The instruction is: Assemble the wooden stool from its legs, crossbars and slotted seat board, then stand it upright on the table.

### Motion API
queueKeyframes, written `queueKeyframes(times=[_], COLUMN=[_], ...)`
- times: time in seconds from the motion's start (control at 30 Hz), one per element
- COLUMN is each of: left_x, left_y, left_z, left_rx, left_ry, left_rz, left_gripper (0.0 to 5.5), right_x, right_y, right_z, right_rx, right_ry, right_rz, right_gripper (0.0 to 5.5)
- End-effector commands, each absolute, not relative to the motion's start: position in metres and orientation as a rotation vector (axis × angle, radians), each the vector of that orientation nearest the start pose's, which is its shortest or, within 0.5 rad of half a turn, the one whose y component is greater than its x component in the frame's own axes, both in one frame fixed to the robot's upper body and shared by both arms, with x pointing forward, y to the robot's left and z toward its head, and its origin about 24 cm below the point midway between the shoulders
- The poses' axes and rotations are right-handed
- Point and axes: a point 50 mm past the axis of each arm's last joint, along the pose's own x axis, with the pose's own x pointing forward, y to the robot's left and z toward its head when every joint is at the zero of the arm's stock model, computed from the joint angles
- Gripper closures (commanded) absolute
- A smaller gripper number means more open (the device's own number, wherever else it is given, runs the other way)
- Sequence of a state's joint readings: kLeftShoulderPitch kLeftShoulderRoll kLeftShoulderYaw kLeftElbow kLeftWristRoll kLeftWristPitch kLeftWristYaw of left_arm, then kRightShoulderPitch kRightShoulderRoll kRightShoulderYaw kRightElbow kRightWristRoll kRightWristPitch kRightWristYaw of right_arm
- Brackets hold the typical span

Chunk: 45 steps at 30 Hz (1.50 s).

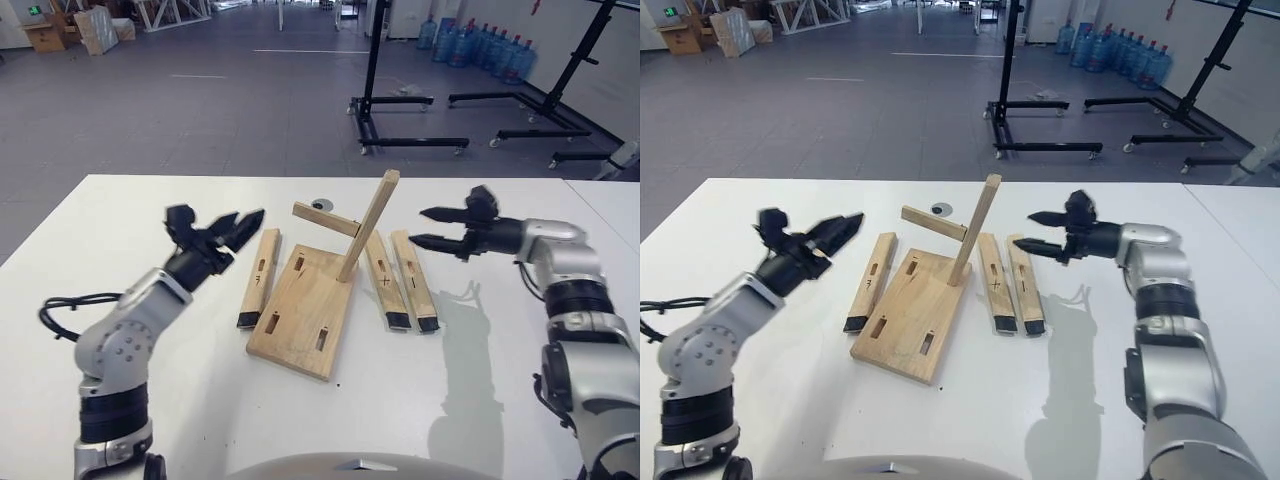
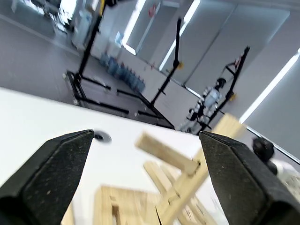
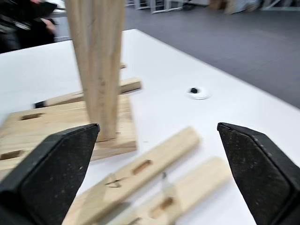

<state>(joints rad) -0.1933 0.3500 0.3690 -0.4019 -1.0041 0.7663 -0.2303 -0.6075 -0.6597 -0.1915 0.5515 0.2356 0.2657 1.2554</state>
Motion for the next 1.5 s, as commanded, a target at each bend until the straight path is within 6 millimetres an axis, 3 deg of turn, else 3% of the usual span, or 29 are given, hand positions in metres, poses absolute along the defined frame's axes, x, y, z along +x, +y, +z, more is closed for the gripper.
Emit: queueKeyframes(times=[0.03,0.1,0.17,0.3,0.43,0.5,0.8,1.23,1.5], left_x=[0.220,0.225,0.232,0.233,0.234,0.235,0.239,0.244,0.245], left_y=[0.248,0.253,0.259,0.269,0.264,0.262,0.256,0.254,0.251], left_z=[0.215,0.195,0.180,0.173,0.168,0.164,0.161,0.156,0.152], left_rx=[-0.363,-0.320,-0.329,-0.309,-0.307,-0.317,-0.326,-0.318,-0.327], left_ry=[-0.213,-0.148,-0.104,-0.086,-0.079,-0.072,-0.066,-0.053,-0.046], left_rz=[-0.102,0.049,0.150,0.268,0.266,0.256,0.212,0.192,0.186], left_gripper=[1.37,1.37,1.37,1.37,1.37,1.37,1.37,1.37,1.37], right_x=[0.272,0.259,0.248,0.231,0.230,0.229,0.241,0.237,0.237], right_y=[-0.234,-0.203,-0.186,-0.198,-0.201,-0.200,-0.197,-0.196,-0.200], right_z=[0.155,0.122,0.103,0.085,0.081,0.075,0.081,0.044,0.035], right_rx=[-0.159,-0.146,-0.144,-0.139,-0.098,-0.077,-0.031,-0.121,-0.110], right_ry=[0.182,0.286,0.373,0.517,0.563,0.597,0.548,0.643,0.692], right_rz=[0.419,0.278,0.172,-0.028,-0.100,-0.074,-0.025,0.022,0.021], right_gripper=[0.88,0.88,0.88,0.88,0.88,0.88,0.88,0.88,2.15])
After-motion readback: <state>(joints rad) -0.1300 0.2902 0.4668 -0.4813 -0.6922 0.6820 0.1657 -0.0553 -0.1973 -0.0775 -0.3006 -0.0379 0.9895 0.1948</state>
